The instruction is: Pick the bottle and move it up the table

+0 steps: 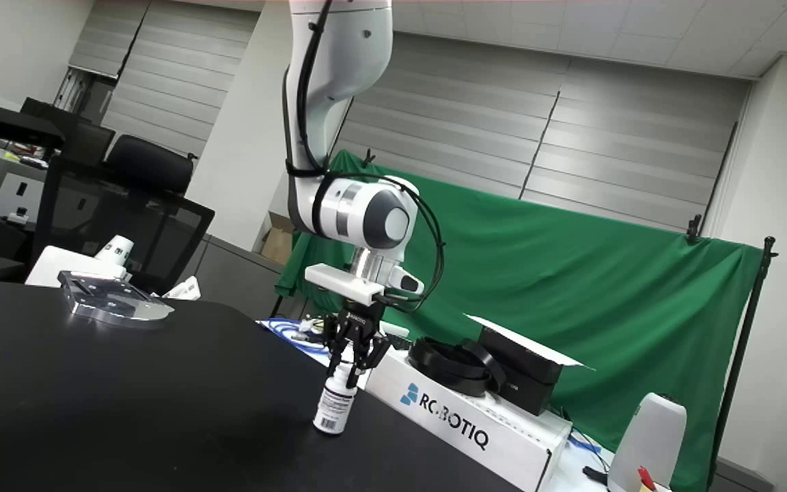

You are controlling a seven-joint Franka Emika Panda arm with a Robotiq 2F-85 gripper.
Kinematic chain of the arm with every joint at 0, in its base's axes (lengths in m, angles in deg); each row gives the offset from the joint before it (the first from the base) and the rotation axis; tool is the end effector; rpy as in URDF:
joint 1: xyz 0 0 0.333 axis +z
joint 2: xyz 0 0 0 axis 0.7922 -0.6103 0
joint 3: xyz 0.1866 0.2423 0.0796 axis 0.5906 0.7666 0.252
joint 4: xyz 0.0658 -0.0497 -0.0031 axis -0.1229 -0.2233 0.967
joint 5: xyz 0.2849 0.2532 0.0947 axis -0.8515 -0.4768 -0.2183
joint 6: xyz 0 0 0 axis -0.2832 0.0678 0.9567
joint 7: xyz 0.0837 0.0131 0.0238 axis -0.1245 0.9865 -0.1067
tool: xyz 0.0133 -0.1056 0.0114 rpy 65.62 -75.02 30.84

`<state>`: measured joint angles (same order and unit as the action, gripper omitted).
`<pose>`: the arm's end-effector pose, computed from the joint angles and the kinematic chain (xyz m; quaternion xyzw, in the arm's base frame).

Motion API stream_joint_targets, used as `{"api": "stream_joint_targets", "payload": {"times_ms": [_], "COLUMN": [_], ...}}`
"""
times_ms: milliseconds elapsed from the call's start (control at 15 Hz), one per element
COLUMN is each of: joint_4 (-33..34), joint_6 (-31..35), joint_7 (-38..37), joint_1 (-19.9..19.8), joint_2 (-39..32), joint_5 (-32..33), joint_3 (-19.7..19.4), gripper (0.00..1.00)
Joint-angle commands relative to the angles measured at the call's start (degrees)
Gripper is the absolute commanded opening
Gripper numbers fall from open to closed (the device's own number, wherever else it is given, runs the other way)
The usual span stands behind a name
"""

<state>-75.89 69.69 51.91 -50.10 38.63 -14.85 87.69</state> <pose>0.6799 0.0262 0.2223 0.9985 -0.0278 0.0416 0.0218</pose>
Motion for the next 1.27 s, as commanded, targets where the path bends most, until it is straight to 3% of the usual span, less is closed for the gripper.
{"api": "stream_joint_targets", "payload": {"times_ms": [0,67,333,400,800,867,1200], "joint_4": [4.92,5.47,7.36,7.62,5.99,7.48,6.96], "joint_6": [-3.24,-4.07,-6.97,-7.73,-13.82,-11.22,-13.37], "joint_7": [0.00,-0.05,-0.46,-0.73,-0.50,0.12,0.09], "joint_1": [0.55,0.56,0.82,1.00,1.26,0.74,0.79], "joint_2": [-2.43,-1.98,0.39,1.36,7.35,4.97,6.34], "joint_5": [-1.14,-1.29,-1.72,-1.46,-0.27,-1.03,-0.96], "joint_3": [-0.65,-0.64,-0.74,-0.94,-1.26,-0.73,-0.68], "gripper": [0.71,0.72,0.97,0.99,1.00,1.00,1.00]}}
